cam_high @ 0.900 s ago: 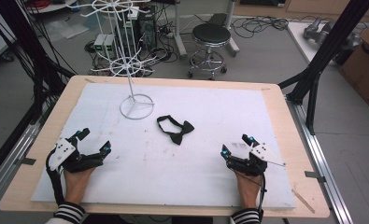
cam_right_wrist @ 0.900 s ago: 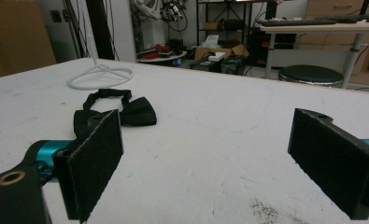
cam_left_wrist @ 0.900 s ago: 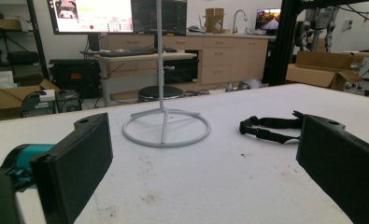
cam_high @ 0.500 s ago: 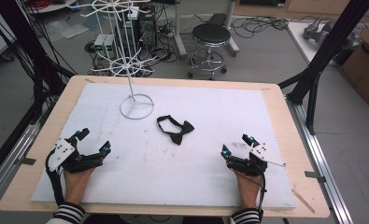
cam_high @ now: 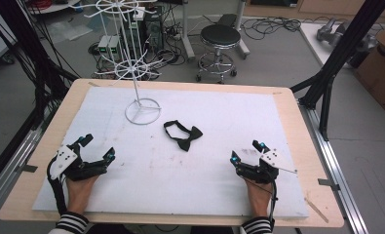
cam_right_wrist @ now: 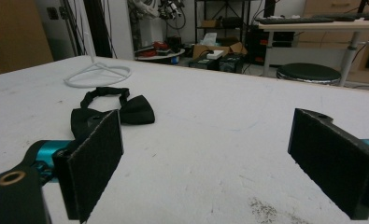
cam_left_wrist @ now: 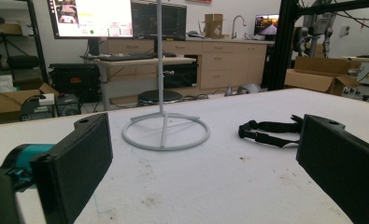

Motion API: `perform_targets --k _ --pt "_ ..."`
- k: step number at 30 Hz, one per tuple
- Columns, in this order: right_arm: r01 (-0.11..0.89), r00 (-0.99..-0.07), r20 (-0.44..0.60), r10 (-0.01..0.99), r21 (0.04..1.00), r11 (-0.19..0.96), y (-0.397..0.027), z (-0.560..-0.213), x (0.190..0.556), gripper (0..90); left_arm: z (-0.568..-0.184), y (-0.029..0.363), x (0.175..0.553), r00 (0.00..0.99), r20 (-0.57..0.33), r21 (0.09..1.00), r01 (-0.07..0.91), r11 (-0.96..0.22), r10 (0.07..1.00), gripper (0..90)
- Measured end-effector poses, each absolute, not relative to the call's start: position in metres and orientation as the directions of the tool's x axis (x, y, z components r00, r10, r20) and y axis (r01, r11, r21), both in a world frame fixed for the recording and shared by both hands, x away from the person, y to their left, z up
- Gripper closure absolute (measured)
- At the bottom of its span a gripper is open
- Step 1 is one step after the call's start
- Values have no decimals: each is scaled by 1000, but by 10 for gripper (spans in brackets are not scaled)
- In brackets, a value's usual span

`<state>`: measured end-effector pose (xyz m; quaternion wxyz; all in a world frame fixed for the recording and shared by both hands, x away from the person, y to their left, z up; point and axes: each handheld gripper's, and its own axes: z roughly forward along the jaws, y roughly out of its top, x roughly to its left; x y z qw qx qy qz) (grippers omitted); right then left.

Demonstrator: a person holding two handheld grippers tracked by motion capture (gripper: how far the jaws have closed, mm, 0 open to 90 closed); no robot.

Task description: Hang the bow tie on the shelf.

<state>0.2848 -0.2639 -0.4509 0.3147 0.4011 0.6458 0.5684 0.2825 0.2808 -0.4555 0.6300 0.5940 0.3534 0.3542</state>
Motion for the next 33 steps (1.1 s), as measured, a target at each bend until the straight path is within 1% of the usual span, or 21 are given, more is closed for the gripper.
perform_targets --k 4,5,9,11,13,16,17,21,26,33 --pt "168 -480 52 876 985 33 -264 -451 286 93 -456 282 283 500 -24 999 -29 44 866 41" --pt "173 -477 39 878 984 50 -262 -450 286 94 -456 282 283 502 -25 999 -29 45 865 41" --pt "217 -477 43 878 974 69 -259 -448 292 94 -456 282 283 503 -25 998 -32 47 864 41" --pt "220 -480 57 876 974 57 -258 -445 293 94 -456 282 282 503 -25 998 -32 47 864 41" --pt "199 -485 34 874 977 73 -256 -438 295 94 -456 282 283 503 -24 998 -32 46 864 41" --pt "197 -495 8 869 975 104 -254 -431 297 94 -456 282 283 504 -26 998 -31 48 863 41" --pt "196 -504 -14 863 972 130 -251 -422 300 94 -456 282 283 505 -26 998 -30 48 863 41" --pt "193 -519 -33 854 969 155 -248 -411 305 94 -456 282 282 506 -26 998 -31 49 862 41" --pt "214 -550 2 835 967 138 -245 -402 312 93 -456 282 283 506 -26 998 -31 48 862 41" --pt "214 -611 -47 790 951 222 -226 -379 333 93 -456 282 282 507 -25 998 -31 47 862 41"
